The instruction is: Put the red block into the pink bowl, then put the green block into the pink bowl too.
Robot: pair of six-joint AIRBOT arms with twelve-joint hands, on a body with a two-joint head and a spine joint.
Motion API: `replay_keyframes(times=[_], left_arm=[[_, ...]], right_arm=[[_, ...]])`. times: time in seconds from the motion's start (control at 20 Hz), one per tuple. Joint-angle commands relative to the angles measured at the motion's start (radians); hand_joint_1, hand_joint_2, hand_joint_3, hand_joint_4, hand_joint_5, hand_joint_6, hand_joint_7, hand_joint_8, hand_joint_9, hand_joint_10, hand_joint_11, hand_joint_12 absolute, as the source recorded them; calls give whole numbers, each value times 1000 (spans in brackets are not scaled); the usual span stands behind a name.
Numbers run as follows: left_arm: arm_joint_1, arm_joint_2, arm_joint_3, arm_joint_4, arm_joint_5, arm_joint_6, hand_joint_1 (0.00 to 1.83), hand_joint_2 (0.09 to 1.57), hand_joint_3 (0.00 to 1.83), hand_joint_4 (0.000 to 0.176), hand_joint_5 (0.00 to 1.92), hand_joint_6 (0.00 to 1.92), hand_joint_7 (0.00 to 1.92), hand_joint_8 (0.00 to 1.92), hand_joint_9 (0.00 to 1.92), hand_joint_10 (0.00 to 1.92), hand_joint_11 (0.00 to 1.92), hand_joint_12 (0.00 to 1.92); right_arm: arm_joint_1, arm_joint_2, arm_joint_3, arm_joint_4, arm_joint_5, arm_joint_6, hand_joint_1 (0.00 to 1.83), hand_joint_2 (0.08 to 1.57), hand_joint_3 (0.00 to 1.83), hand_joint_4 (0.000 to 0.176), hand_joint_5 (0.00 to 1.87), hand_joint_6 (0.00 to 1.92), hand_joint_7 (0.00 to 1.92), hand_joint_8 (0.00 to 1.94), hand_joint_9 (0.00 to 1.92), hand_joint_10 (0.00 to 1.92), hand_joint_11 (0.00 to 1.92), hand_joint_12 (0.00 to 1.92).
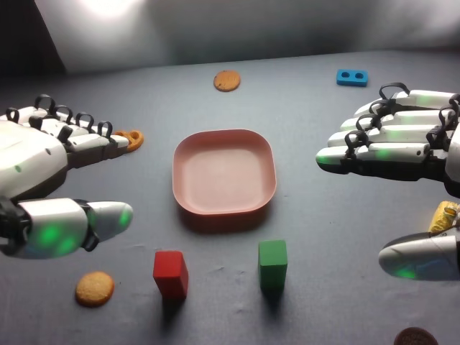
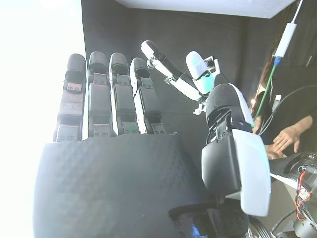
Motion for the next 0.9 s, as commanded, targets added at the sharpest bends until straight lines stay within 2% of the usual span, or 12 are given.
replay_keyframes(times=[0.0, 0.1, 0.2, 0.3, 0.35, 0.4, 0.5, 0.55, 0.6, 0.75, 0.8, 0.85], left_arm=[[-15, -3, 2, 1, -71, 27, 0, 1277, 0, 0, 230, 10, 177, 6, 115, 3, 0, 111], [-15, -26, 7, 0, -73, 35, 0, 1206, 0, 52, 305, 6, 188, 1, 84, 0, 0, 29], [-14, -52, 9, 0, -90, 48, 0, 1172, 0, 33, 317, 4, 178, 1, 42, 0, 0, 0], [0, -90, 18, 0, -103, 50, 0, 1133, 0, 34, 320, 4, 184, 3, 6, 0, 0, 0], [6, -102, 18, 0, -116, 49, 0, 1095, 0, 40, 325, 2, 182, 1, 0, 0, 0, 0], [19, -120, 17, 0, -142, 42, 0, 1066, 0, 29, 305, 0, 110, 0, 0, 0, 0, 0], [48, -150, 11, -4, -196, 38, 0, 1007, 0, 35, 328, 0, 20, 0, 0, 0, 0, 0], [54, -164, 9, -11, -211, 44, 53, 1021, 0, 15, 328, 1, 3, 0, 0, 0, 0, 0], [61, -174, 9, -16, -217, 49, 240, 1012, 0, 0, 401, 26, 30, 10, 0, 0, 0, 0], [91, -198, 7, -18, -271, 49, 394, 988, 0, 32, 497, 22, 45, 0, 0, 0, 0, 0], [99, -207, 8, -18, -283, 49, 481, 972, 0, 13, 507, 21, 38, 0, 0, 0, 0, 0], [104, -212, 10, -17, -284, 49, 507, 964, 0, 8, 522, 23, 27, 0, 0, 0, 0, 0]], right_arm=[[7, 10, -5, 29, 115, -3, 0, 1079, 0, 77, 287, 11, 172, 8, 154, 4, 0, 194], [7, 10, -6, 29, 115, -6, 0, 977, 0, 144, 341, 6, 145, 1, 126, 1, 0, 8], [7, 10, -7, 30, 115, -8, 0, 917, 0, 152, 329, 0, 98, 0, 93, 0, 0, 0], [6, 10, -7, 30, 115, -13, 0, 883, 0, 157, 301, 0, 38, 0, 38, 0, 0, 0], [6, 10, -7, 30, 115, -14, 0, 864, 0, 151, 293, 1, 29, 1, 29, 0, 0, 0], [6, 10, -7, 30, 115, -14, 20, 853, 0, 140, 257, 0, 10, 0, 7, 0, 0, 0], [6, 10, -7, 30, 115, -14, 46, 819, 0, 151, 220, 3, 0, 0, 0, 0, 0, 0], [6, 10, -7, 30, 115, -14, 39, 798, 0, 155, 185, 0, 0, 0, 0, 0, 0, 0], [5, 10, -7, 30, 115, -14, 45, 790, 0, 150, 165, 0, 0, 0, 0, 0, 0, 0], [5, 10, -7, 30, 115, -14, 79, 785, 0, 155, 164, 5, 0, 0, 0, 0, 0, 0], [5, 10, -8, 30, 115, -14, 90, 791, 0, 160, 171, 7, 0, 0, 0, 0, 0, 0], [5, 10, -8, 30, 115, -14, 136, 797, 0, 173, 200, 17, 0, 0, 0, 0, 0, 0]])
